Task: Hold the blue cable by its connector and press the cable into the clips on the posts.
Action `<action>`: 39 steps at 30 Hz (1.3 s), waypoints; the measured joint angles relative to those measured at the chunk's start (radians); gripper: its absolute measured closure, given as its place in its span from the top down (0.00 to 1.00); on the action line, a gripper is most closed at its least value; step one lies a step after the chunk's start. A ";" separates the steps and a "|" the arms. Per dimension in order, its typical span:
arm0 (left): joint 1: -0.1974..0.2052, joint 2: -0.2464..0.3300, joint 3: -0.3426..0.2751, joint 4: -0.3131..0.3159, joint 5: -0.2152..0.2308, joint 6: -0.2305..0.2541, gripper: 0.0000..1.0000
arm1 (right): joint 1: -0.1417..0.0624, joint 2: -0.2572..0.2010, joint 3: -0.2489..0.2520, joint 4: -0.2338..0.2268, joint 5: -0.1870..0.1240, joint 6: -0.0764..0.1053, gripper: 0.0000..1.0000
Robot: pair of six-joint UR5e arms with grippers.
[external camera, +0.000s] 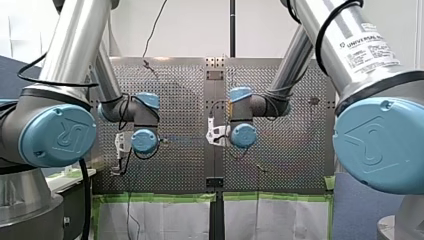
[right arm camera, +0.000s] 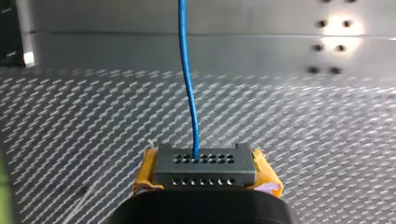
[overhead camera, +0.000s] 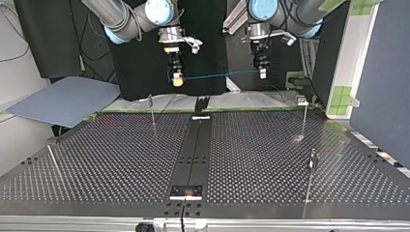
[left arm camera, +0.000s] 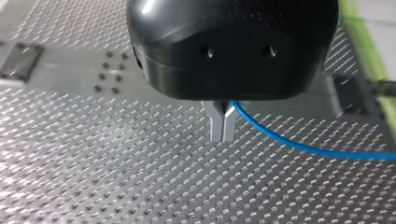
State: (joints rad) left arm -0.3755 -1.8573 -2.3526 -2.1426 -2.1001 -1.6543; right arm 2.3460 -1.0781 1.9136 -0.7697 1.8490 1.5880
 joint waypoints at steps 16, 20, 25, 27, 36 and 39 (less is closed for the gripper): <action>0.020 0.141 0.112 -0.141 -0.016 -0.067 0.00 | 0.002 -0.155 -0.155 0.155 -0.100 -0.003 0.00; 0.023 0.174 0.140 -0.174 -0.044 -0.085 0.00 | 0.003 -0.176 -0.193 0.193 -0.107 -0.002 0.00; 0.025 0.214 0.179 -0.215 -0.064 -0.104 0.00 | 0.000 -0.173 -0.242 0.214 -0.115 0.000 0.00; 0.026 0.231 0.196 -0.231 -0.067 -0.117 0.00 | -0.001 -0.166 -0.258 0.216 -0.118 0.000 0.00; 0.035 0.319 0.284 -0.319 -0.118 -0.137 0.00 | 0.015 -0.087 -0.345 0.231 -0.144 0.003 0.00; 0.037 0.351 0.314 -0.351 -0.145 -0.130 0.00 | 0.024 -0.067 -0.372 0.242 -0.158 0.003 0.00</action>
State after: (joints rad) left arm -0.3381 -1.5059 -2.0383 -2.4937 -2.2452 -1.7843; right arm 2.3702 -1.1449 1.5412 -0.5275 1.6909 1.5911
